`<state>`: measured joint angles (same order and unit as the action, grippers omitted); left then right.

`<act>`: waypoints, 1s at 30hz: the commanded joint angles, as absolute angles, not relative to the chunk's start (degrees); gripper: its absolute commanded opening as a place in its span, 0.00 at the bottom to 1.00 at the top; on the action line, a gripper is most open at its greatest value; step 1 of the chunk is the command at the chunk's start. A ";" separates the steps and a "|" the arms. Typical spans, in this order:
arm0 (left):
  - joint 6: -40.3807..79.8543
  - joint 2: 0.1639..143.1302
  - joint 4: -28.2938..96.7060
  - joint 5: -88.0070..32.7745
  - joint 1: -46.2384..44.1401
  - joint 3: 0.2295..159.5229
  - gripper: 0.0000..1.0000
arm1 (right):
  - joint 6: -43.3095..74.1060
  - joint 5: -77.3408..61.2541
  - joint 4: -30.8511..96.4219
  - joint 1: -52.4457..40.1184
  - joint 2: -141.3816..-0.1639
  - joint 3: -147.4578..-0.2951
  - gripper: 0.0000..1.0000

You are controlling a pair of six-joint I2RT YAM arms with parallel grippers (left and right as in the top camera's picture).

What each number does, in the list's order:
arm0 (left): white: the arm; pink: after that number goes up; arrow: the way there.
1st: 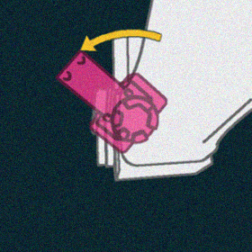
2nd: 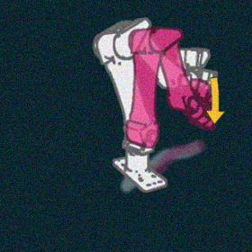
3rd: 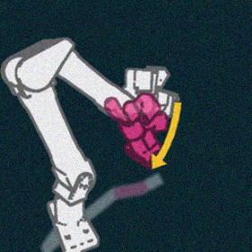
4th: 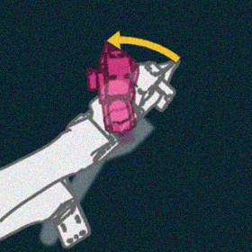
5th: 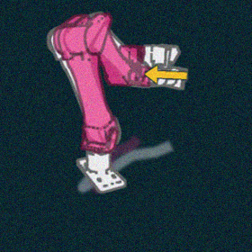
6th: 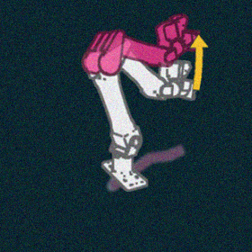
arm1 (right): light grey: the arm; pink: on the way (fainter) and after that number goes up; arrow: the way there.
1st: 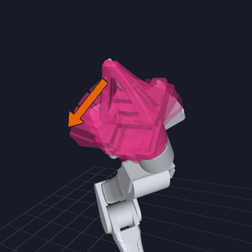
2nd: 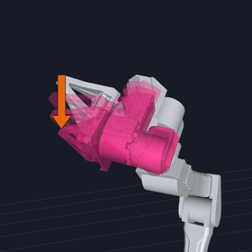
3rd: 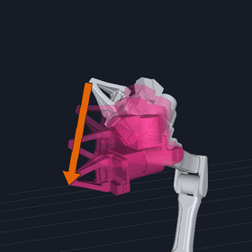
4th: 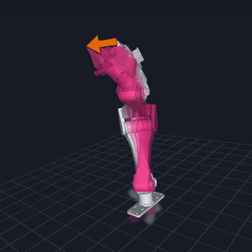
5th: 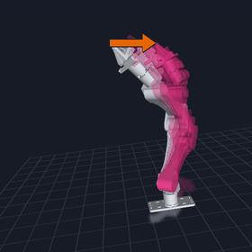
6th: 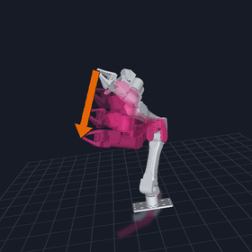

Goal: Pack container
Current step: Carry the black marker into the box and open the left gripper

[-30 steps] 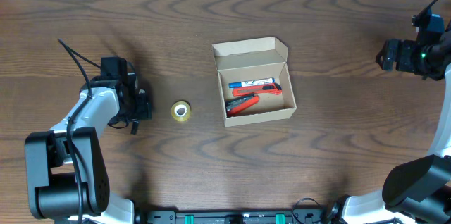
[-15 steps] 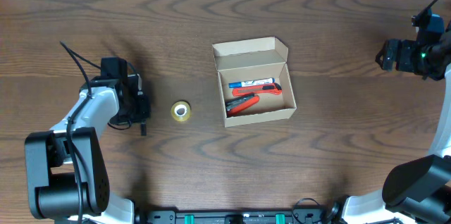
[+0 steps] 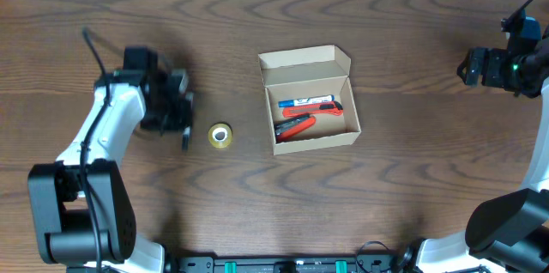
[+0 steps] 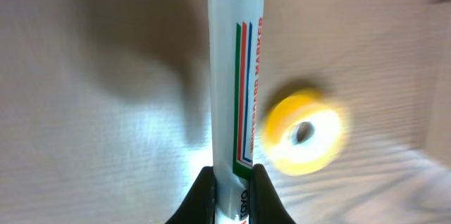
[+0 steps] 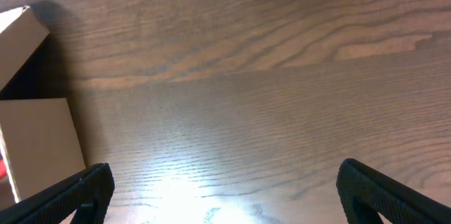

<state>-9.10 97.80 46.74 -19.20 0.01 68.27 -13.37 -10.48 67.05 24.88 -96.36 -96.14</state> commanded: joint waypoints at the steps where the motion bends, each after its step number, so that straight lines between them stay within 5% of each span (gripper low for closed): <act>1: -16.88 95.88 48.69 -20.40 -4.12 78.26 0.06 | -12.45 -10.81 67.09 24.67 -95.90 -95.83 0.99; 10: -31.20 95.90 55.29 -14.83 -18.00 100.12 0.06 | -13.58 -10.22 67.00 24.69 -95.90 -95.83 0.99; 20: -38.68 99.00 58.61 -11.16 -29.80 101.14 0.06 | -8.62 -2.81 62.70 27.88 -95.90 -95.83 0.99; 30: -38.87 106.41 58.46 -11.20 -34.26 101.12 0.06 | -5.61 -10.59 62.11 38.72 -95.90 -95.83 0.99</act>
<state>-37.78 103.90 58.48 -11.60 -32.95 100.82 -7.27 -6.59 62.22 37.06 -96.36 -96.03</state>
